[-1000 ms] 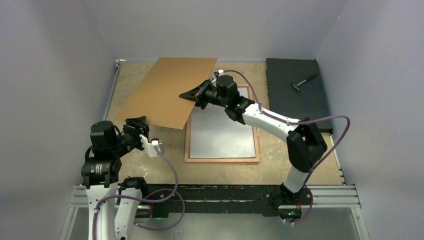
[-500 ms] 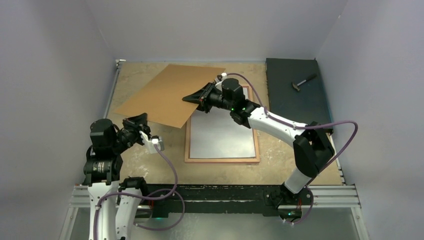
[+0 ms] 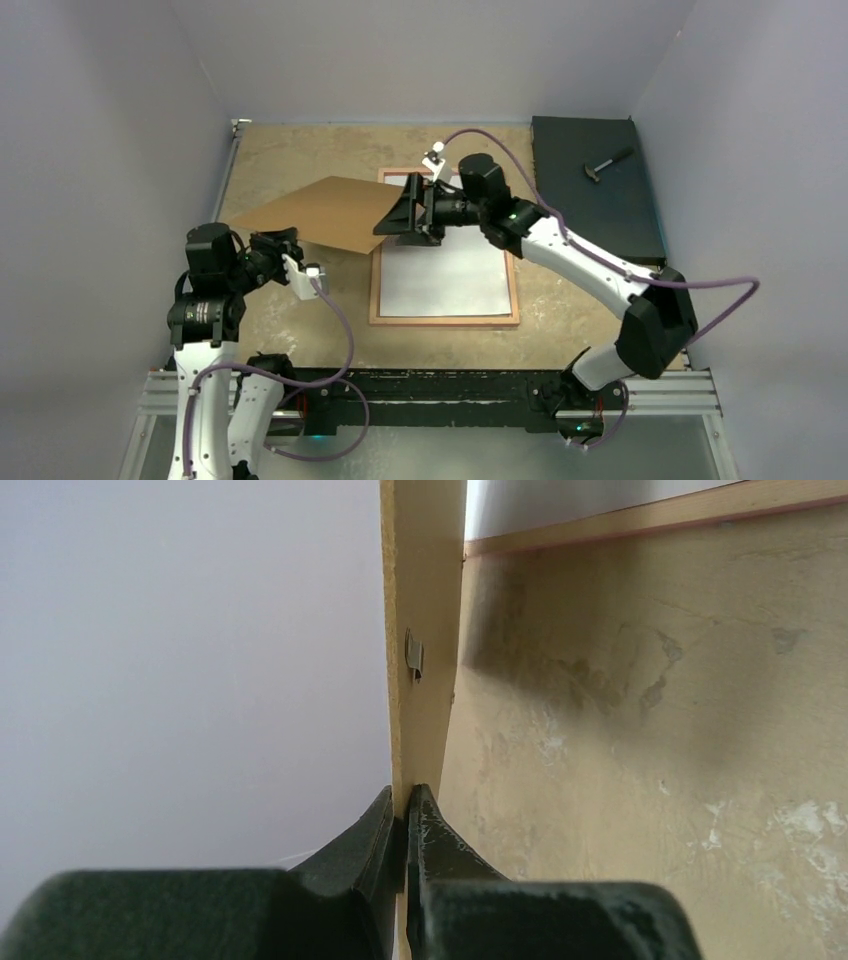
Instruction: Put the photo into the frame
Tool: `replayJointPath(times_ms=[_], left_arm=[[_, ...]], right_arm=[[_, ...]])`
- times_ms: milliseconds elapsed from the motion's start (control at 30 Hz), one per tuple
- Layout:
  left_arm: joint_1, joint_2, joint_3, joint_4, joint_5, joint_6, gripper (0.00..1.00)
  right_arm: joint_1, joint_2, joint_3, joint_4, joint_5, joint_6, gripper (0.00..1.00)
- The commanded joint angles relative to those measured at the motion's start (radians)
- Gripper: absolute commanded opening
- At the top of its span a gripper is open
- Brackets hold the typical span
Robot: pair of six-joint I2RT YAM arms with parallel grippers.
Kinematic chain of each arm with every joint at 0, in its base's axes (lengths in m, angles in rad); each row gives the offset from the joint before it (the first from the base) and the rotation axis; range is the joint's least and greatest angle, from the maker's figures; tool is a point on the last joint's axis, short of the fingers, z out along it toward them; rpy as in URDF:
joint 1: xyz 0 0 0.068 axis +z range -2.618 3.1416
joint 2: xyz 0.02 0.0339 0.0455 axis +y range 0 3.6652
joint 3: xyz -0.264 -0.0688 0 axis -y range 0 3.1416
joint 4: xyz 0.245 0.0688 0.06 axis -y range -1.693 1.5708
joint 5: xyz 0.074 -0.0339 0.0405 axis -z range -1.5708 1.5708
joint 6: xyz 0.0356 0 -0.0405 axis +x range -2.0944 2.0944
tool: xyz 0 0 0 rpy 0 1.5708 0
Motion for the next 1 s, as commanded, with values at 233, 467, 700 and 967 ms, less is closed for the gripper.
replayJointPath(times_ms=[233, 467, 700, 967], left_arm=[[-0.002, 0.014, 0.159, 0.061, 0.089, 0.038, 0.00], [-0.002, 0.004, 0.179, 0.025, 0.117, 0.068, 0.00], [-0.002, 0.009, 0.211, -0.003, 0.136, 0.084, 0.00], [-0.002, 0.012, 0.223, -0.020, 0.142, 0.093, 0.00]], right_arm=[[-0.039, -0.375, -0.152, -0.115, 0.292, -0.838, 0.99], [-0.036, -0.552, -0.406, 0.215, 0.258, -1.326, 0.99], [0.039, -0.422, -0.336, 0.250, 0.288, -1.609, 0.97], [0.137, -0.286, -0.326, 0.390, 0.436, -1.721, 0.86]])
